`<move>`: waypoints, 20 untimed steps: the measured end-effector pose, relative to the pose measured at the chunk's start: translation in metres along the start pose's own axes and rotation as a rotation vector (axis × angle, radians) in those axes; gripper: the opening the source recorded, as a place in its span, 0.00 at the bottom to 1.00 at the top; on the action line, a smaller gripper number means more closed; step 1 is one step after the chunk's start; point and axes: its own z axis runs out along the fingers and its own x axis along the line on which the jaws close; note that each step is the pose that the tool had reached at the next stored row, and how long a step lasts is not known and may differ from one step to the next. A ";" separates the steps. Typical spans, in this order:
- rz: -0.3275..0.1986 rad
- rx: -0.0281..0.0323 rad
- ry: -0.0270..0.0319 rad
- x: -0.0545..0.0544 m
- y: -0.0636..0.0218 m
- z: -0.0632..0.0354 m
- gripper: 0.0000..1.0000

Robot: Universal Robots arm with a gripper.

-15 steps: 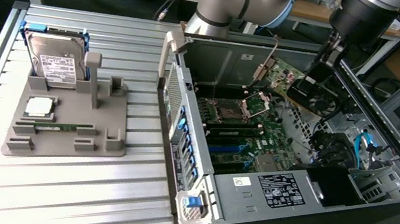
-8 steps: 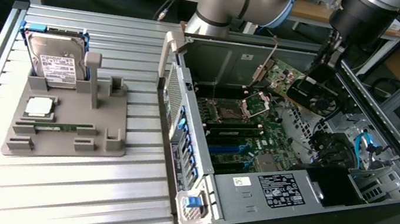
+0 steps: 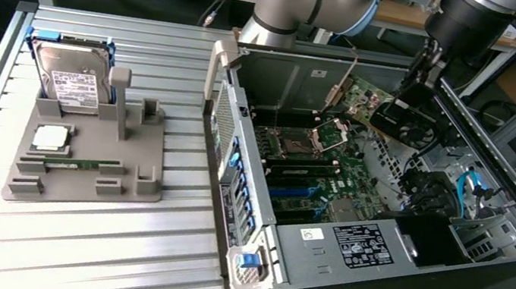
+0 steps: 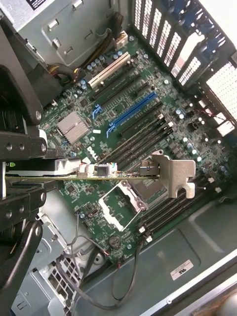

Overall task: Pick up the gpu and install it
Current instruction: 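Insert the gpu into the slot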

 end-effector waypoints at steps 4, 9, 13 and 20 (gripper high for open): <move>-0.024 -0.0001 0.0002 0.000 0.0000 0.0000 0.27; -0.050 -0.0003 0.0002 0.000 0.0000 0.0000 0.27; -0.071 -0.0004 0.0003 0.000 0.0000 0.0000 0.27; -0.141 -0.0007 0.0006 0.000 0.0000 0.0000 0.27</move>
